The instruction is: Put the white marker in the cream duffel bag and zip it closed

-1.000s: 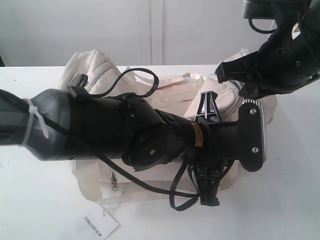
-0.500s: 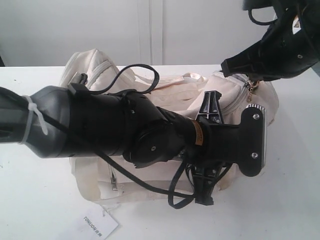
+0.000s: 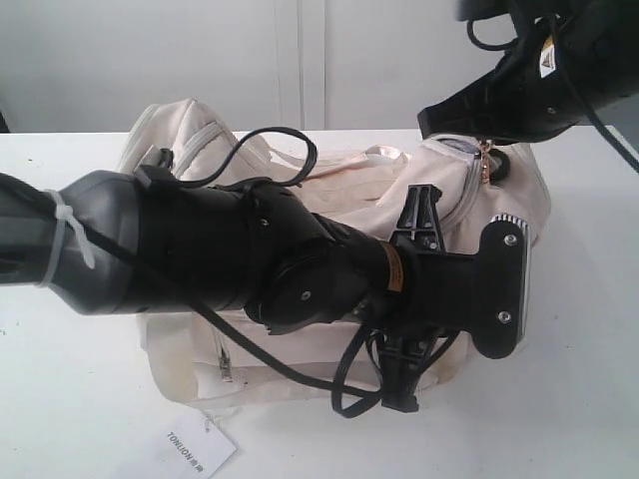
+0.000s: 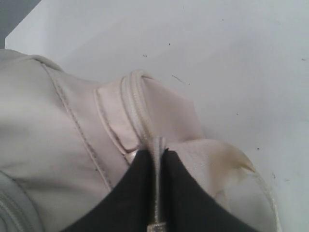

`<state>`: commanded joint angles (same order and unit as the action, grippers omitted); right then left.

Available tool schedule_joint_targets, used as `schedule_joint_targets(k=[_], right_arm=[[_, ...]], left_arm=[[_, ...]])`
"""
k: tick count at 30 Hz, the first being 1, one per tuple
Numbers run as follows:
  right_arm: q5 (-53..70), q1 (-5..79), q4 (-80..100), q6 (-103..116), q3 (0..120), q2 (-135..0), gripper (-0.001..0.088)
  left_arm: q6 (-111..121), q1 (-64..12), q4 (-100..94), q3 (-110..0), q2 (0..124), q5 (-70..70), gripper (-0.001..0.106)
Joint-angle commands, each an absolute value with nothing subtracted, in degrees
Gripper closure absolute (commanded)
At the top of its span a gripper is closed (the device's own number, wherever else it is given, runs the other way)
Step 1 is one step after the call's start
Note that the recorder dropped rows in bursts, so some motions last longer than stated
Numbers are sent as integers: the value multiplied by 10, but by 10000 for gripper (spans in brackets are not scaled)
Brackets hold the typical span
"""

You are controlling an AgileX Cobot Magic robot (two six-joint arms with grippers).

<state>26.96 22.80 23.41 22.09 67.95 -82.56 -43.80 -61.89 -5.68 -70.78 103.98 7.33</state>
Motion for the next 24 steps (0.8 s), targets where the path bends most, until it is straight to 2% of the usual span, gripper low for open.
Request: schedule_joint_targets(k=[16,21,24], right_arm=[[160,228,281,393,680,-869,868],[159,221,296,437,680,-883,868],[176,221,243,479,680,-882,868]], left_arm=[[-438,-619,-57,-708,1040,92,1053],[-438,-619,-57,-708,1040,89,1053],[-438,-619,-57,-708,1040,85,1053]])
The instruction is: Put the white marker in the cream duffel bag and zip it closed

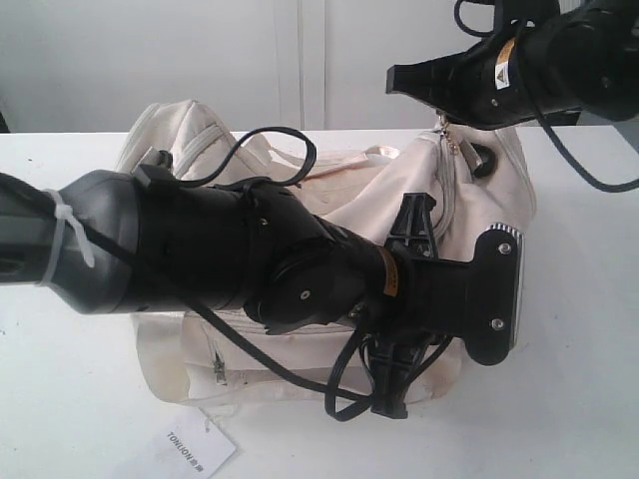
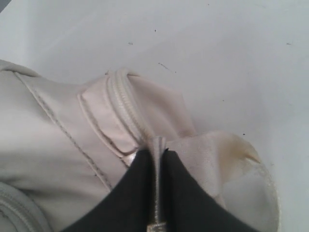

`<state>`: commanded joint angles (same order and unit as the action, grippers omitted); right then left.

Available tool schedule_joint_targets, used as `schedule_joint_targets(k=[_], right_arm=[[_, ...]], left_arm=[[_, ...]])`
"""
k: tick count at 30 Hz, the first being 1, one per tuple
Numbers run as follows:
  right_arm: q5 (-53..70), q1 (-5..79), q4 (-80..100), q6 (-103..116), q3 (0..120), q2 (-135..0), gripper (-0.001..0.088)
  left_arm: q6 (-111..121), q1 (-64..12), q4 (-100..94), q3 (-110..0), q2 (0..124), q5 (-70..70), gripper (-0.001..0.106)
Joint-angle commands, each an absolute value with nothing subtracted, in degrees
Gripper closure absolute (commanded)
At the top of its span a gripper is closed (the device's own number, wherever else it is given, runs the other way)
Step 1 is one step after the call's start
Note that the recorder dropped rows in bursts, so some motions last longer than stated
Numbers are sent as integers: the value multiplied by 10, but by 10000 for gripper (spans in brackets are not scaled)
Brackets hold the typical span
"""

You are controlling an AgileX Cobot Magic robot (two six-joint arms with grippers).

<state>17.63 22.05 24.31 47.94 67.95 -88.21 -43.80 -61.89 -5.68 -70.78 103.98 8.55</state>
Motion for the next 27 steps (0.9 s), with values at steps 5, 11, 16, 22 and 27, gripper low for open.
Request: schedule_joint_targets(k=[5,11,16,22,27], right_arm=[[224,221,100,477,680,-876,868],[245,221,48,476,680,-876,848],[280,221,43,465,680,-876,718],[297,221,20,449,680,-868,596],[301,221,17,448,680,-841,534]], left_arm=[[-438,-619,-57,-708,1040,73,1053],[-438,-619,-57,-708,1040,69,1053],[-438,-619,-57,-708,1040,62,1052],[-438,-618,-57,-708,1040,42,824],[-438,-618,-57,-708,1040,42,628]])
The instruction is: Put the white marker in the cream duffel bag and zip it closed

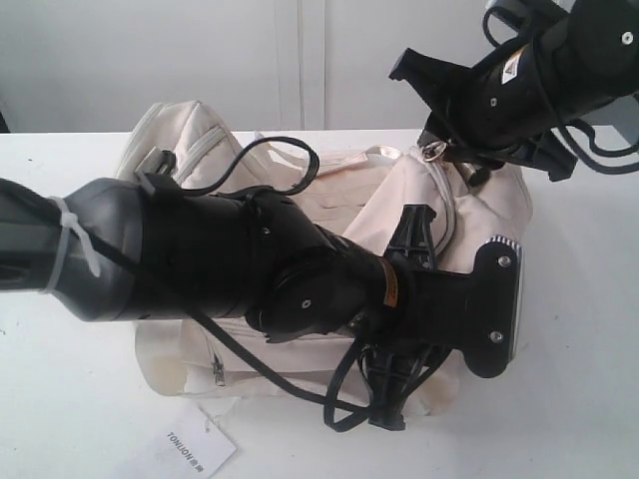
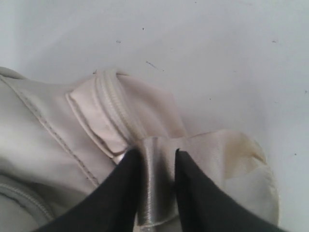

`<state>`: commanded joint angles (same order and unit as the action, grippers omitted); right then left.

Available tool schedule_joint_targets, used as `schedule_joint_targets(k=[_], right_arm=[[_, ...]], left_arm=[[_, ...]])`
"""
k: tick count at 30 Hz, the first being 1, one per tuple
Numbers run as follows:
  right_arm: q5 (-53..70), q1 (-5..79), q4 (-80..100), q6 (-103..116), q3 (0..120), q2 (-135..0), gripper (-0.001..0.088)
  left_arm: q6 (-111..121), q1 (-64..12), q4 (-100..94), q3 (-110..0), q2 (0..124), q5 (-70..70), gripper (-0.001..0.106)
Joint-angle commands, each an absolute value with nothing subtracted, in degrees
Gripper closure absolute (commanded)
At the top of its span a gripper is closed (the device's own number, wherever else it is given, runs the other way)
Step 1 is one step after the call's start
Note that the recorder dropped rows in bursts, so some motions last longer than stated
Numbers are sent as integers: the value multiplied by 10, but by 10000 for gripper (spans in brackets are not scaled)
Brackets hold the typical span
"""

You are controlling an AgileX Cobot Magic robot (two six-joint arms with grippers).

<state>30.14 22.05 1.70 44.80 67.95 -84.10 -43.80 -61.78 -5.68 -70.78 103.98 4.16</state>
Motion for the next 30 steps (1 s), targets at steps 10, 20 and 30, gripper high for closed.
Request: schedule_joint_targets(k=[10,20,30], right_arm=[[391,216,19,404,680,-793,523],[493,216,14,271,680,-771,658],[541,216,-6,191,679,-760,868]], left_arm=[[-378,-618,-52,-708,990,97,501],[-240,-618,-50,-708,902,322,611],[-61,-555,-62,-708,829,444,1053]])
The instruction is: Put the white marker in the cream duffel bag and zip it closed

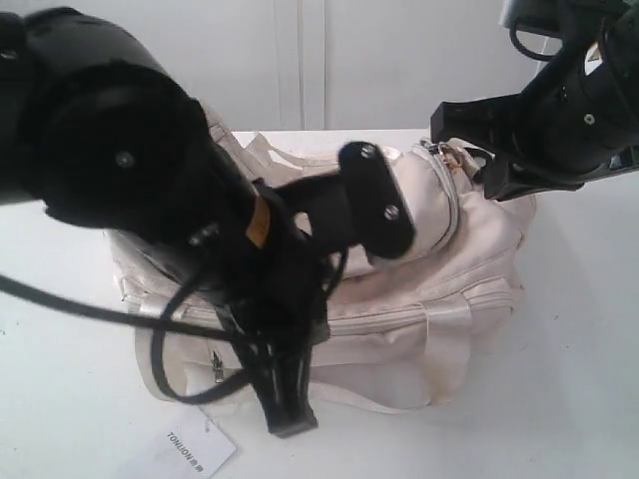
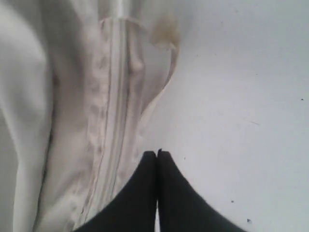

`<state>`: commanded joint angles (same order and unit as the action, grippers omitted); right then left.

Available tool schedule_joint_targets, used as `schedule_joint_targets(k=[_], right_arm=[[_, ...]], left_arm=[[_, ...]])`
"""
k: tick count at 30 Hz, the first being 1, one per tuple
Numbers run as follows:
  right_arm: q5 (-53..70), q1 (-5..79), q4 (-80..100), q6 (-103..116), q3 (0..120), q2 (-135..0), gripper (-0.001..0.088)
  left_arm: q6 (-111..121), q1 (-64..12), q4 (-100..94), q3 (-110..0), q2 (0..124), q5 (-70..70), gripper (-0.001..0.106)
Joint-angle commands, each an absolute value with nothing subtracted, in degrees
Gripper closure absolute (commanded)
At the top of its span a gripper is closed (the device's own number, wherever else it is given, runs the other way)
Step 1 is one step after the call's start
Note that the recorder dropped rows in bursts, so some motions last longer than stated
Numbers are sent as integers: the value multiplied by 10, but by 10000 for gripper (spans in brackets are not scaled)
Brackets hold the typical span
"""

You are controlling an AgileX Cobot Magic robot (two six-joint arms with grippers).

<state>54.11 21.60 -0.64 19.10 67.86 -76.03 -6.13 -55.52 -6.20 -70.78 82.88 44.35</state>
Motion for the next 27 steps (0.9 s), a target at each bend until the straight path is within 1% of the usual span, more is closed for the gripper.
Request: schedule_joint_targets(k=[4,11,12,16,17,19,22,27], right_arm=[[551,216,-6,168,679,-760,868],[574,210,0,147,666,-742,868],[574,197,0,138,652,-727,868],[571,159,0,127,614,-692,868],[566,140,0,125,594,-671,868],[553,111,0,105,563,-639,868],[515,85,0,92,502,-586,868],[463,85,23,91,416,-478,868]], left_arm=[[-10,-480,-62,-708,803,483,1053],[46,-311,-62,-708,758,540,1053],[51,-264,-60,-708,747,558,1053],[51,-174,-38,-704,721,579,1053],[51,-144,-35,-690,702,568,1053],[51,-108,-28,-652,661,544,1053],[50,-92,-20,-567,567,515,1053],[54,-92,-22,-455,411,449,1053]])
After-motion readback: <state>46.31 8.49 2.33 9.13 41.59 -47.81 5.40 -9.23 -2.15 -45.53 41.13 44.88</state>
